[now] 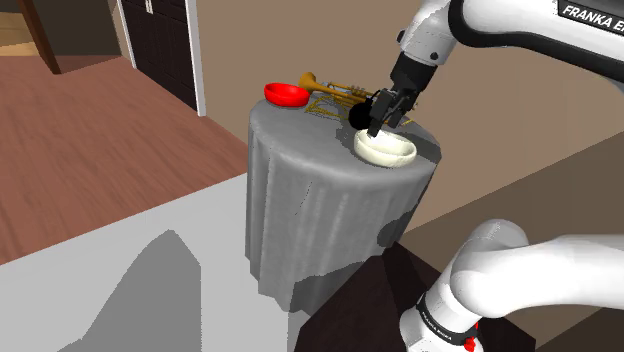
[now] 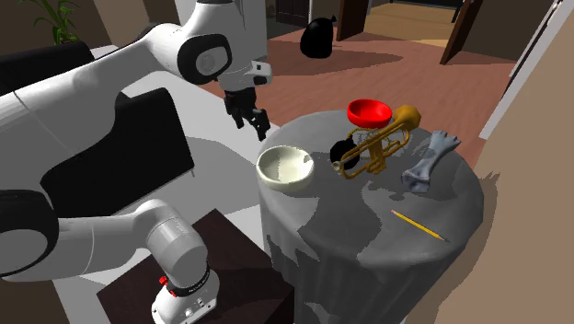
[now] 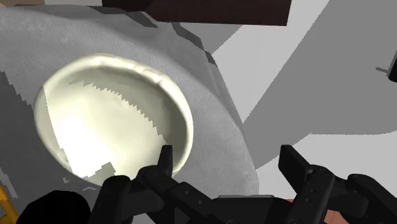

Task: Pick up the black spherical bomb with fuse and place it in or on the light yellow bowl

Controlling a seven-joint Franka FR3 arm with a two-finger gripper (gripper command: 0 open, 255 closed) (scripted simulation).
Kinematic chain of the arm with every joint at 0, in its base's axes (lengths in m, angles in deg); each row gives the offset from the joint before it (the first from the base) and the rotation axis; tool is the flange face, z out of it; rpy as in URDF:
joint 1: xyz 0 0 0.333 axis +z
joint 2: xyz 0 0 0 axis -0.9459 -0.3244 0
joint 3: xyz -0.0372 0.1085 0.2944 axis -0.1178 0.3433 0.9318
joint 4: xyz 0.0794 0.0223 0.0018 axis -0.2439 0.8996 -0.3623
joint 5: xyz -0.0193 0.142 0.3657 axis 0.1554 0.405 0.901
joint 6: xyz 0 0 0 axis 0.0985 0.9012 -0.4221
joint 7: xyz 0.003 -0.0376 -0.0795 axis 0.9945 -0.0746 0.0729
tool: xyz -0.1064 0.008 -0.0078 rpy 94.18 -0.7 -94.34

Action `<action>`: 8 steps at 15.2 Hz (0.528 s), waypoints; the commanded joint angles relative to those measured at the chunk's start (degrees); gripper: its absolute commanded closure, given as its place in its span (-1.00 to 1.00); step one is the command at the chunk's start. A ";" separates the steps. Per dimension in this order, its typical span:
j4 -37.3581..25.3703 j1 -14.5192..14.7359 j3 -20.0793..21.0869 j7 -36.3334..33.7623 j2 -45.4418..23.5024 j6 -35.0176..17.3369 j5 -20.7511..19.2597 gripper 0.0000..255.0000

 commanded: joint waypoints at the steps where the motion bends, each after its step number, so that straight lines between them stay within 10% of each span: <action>1: 0.00 0.00 0.00 0.00 0.00 0.00 0.00 -1.00; 8: -9.98 -1.54 -6.69 7.18 -12.35 -0.83 -3.23 -1.00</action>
